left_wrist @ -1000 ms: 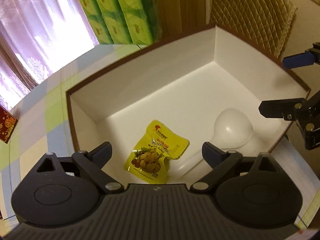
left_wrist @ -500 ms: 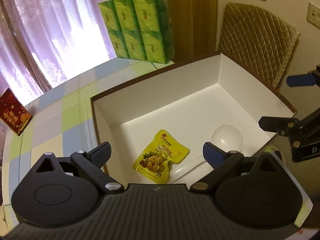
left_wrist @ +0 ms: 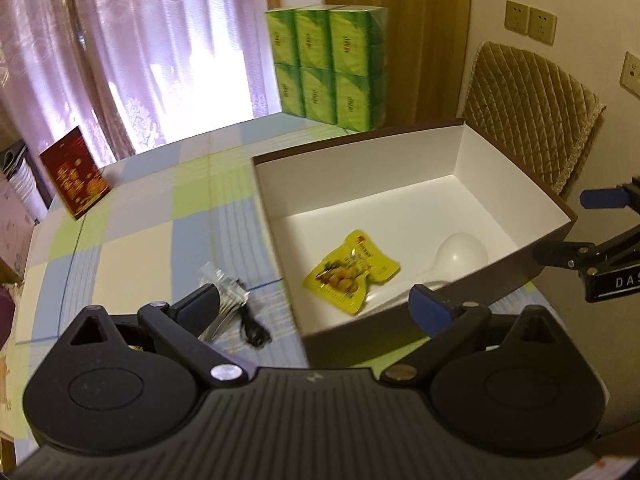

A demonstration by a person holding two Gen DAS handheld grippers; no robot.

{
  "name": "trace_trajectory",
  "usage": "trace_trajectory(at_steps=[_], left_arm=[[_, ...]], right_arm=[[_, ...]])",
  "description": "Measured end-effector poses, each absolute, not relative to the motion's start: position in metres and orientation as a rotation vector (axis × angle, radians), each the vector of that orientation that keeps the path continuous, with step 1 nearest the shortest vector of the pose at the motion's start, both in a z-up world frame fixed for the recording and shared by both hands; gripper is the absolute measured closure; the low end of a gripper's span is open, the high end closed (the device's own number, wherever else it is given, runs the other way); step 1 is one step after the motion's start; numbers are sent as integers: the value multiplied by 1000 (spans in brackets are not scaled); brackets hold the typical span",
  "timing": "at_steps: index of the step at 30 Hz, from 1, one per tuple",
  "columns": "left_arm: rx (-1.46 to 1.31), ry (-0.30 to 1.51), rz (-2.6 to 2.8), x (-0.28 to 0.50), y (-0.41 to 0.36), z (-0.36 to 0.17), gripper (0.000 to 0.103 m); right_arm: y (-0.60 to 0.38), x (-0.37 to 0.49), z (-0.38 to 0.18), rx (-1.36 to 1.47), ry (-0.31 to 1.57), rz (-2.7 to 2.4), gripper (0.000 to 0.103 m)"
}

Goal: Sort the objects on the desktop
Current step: 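Withdraw both tools from the box back toward the item pile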

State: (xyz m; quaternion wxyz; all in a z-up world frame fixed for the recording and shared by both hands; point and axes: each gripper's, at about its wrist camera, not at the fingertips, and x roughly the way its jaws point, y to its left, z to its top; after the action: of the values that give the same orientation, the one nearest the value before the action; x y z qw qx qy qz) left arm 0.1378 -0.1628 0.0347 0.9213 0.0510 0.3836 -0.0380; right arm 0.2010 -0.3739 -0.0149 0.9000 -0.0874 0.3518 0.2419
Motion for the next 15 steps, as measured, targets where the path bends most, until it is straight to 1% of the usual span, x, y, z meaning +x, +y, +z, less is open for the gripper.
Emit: trace_trajectory(at_steps=[15], left_arm=[[113, 847, -82, 100, -91, 18, 4]], right_arm=[[-294, 154, -22, -176, 788, 512, 2]])
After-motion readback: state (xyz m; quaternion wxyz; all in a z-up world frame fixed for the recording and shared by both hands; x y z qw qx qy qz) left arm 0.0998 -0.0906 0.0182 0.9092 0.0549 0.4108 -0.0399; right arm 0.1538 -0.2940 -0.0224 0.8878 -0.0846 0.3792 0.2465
